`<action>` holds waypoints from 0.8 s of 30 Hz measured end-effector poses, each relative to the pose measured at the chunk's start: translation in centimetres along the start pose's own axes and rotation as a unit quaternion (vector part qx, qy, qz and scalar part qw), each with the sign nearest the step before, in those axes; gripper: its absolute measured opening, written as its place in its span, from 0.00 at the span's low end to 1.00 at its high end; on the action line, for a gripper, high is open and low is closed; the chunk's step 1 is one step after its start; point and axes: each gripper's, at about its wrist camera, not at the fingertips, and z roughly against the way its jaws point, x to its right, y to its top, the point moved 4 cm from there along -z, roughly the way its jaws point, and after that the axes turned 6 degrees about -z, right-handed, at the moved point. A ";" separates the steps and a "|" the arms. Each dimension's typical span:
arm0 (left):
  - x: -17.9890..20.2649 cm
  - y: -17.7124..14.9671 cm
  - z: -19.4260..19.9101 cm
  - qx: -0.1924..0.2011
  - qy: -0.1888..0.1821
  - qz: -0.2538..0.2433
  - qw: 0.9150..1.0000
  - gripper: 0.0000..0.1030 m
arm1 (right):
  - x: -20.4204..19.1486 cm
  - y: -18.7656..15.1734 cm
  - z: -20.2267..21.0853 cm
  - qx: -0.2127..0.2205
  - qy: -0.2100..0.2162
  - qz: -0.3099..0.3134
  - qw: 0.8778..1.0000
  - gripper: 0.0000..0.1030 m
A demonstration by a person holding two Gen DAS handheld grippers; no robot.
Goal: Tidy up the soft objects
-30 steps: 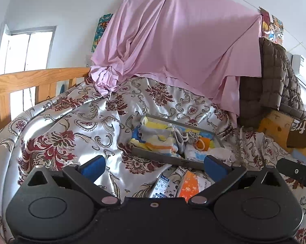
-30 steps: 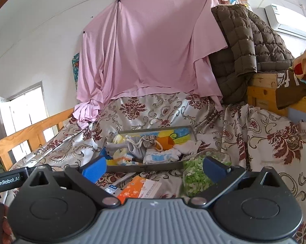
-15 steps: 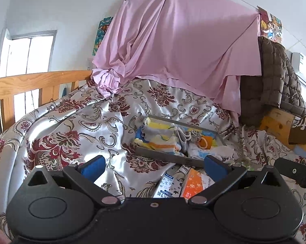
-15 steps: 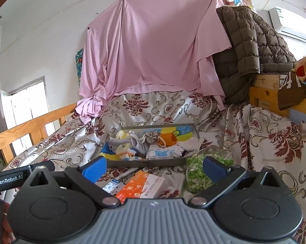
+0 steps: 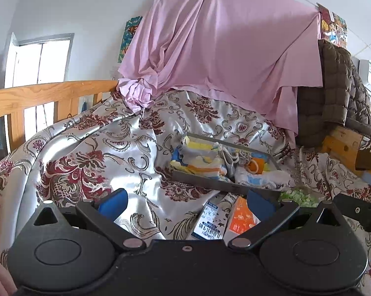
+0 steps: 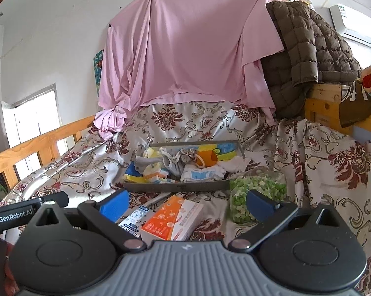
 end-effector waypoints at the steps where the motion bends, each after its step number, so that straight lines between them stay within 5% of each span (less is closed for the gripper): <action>1: 0.0 -0.1 0.0 -0.001 0.001 -0.001 1.000 0.99 | 0.0 0.0 0.0 -0.001 0.000 0.001 1.000 1.00; 24: 0.0 -1.4 -1.1 -0.044 0.020 -0.015 0.999 0.99 | -0.2 -1.6 -1.4 -0.048 -0.016 0.013 0.999 1.00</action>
